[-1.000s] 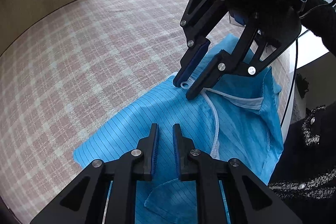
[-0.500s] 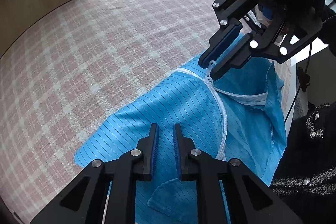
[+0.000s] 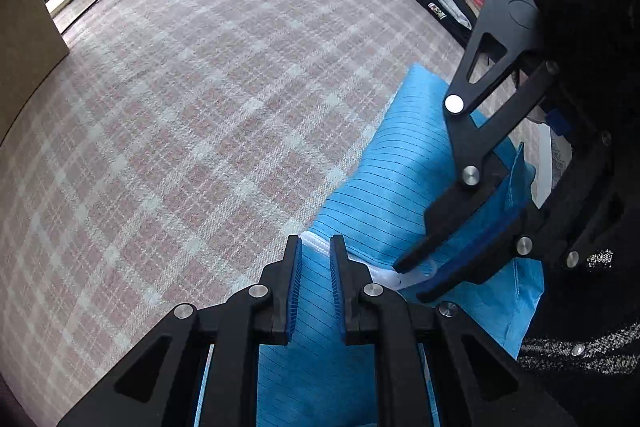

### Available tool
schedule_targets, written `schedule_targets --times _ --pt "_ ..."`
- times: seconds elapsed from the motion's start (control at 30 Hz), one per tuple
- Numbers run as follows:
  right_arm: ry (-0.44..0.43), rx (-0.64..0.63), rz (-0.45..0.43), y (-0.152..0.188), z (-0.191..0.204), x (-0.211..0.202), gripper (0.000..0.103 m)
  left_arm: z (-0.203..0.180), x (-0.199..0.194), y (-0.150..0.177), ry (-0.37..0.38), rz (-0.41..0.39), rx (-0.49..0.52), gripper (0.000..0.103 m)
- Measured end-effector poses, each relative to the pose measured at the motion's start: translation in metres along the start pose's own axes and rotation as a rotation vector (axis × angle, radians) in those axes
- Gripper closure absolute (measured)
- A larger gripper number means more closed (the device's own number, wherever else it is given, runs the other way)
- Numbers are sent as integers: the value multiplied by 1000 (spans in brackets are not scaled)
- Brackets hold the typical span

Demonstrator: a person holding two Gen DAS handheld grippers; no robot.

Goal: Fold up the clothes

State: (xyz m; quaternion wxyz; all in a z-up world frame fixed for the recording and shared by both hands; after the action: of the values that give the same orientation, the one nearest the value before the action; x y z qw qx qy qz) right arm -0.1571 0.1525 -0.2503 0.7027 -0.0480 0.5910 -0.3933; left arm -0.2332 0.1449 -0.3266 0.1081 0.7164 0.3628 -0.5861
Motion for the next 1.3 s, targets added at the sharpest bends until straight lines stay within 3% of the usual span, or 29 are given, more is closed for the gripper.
schedule_targets --times 0.07,0.2,0.23,0.5,0.73,0.8,0.83,0.97,1.07,1.3 --pt "-1 -21 26 5 6 5 99 2 4 0 0 11 7 89" --pt "18 -12 40 12 2 9 100 2 9 -3 7 10 19 90" --pt "-10 -1 43 12 1 8 100 2 10 -5 11 8 20 90" --pt "-2 -103 115 7 5 13 100 2 9 -1 7 -2 17 90" --pt "-65 -70 180 10 12 4 100 4 13 4 -8 -9 0 85" --pt "-52 -67 176 8 9 1 101 6 8 5 -34 -13 1 86" --pt "-35 -62 180 7 6 0 101 7 3 4 -39 -21 -2 90" --pt "-14 -101 194 6 9 -5 101 1 -18 3 65 -51 -34 91" --pt "5 -132 206 6 14 -6 101 -16 -12 9 108 -1 12 91" --pt "13 -140 243 9 8 -3 101 -24 17 12 79 89 57 89"
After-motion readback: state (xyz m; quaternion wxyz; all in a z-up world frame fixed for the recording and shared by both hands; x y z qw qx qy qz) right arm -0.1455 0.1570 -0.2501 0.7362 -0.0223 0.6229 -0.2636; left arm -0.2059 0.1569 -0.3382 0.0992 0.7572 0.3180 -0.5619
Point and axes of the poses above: each gripper's, at about its wrist camera, not at the fingertips, and x roughly the way its jaws point, z to its left, y to its underside, the point moved 8 cm from there along x, roughly the way its jaws point, and after that the axes turned 3 degrees about -z, right-handed, at the moved point
